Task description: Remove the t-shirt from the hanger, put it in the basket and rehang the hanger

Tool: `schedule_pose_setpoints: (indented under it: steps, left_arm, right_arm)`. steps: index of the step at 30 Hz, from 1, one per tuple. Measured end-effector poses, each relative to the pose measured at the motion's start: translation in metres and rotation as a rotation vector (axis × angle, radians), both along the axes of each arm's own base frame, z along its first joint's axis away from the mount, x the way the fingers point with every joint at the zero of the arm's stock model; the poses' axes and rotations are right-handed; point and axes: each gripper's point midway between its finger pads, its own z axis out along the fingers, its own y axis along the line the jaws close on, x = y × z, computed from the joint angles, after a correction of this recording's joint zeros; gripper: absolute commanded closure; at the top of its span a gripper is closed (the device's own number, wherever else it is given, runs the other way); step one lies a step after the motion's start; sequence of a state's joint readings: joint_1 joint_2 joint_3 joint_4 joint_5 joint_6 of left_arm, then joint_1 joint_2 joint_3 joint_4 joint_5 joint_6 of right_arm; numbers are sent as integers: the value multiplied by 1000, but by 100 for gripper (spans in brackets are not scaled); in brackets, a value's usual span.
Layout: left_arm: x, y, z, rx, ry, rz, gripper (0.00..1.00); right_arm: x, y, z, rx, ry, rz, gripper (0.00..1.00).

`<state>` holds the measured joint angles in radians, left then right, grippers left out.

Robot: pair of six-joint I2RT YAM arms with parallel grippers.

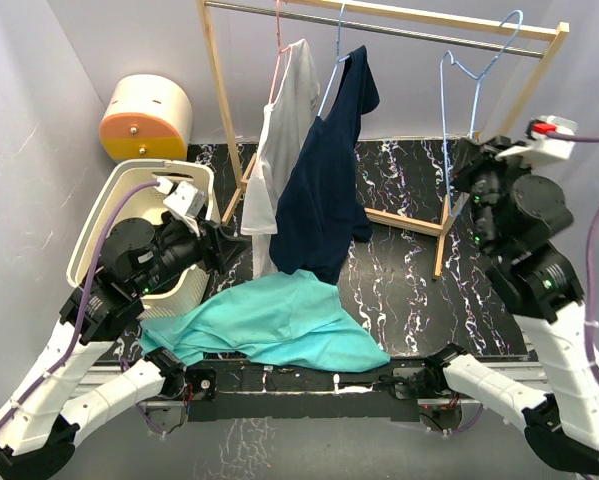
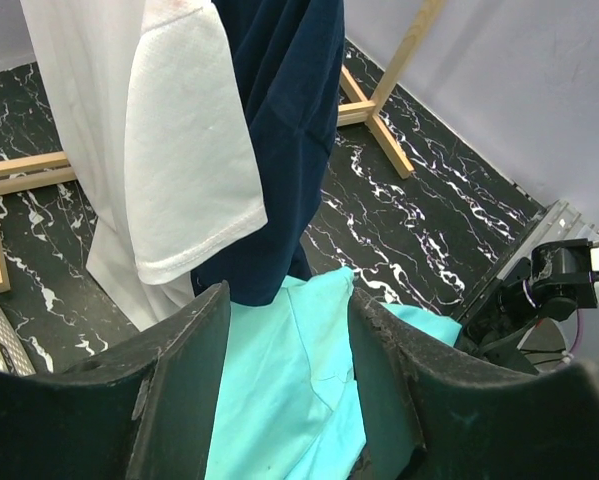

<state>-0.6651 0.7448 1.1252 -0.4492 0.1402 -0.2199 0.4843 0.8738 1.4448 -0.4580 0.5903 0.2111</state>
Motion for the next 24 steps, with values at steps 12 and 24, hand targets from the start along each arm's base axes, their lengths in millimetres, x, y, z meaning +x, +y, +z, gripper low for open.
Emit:
schedule_pose_setpoints:
  steps: [12, 24]
  left_arm:
    - [-4, 5, -22, 21, 37, 11, 52]
    - [-4, -3, -40, 42, 86, -18, 43]
  right_arm:
    - [38, 7, -15, -53, 0, -73, 92]
    - [43, 4, -1, -50, -48, -110, 92]
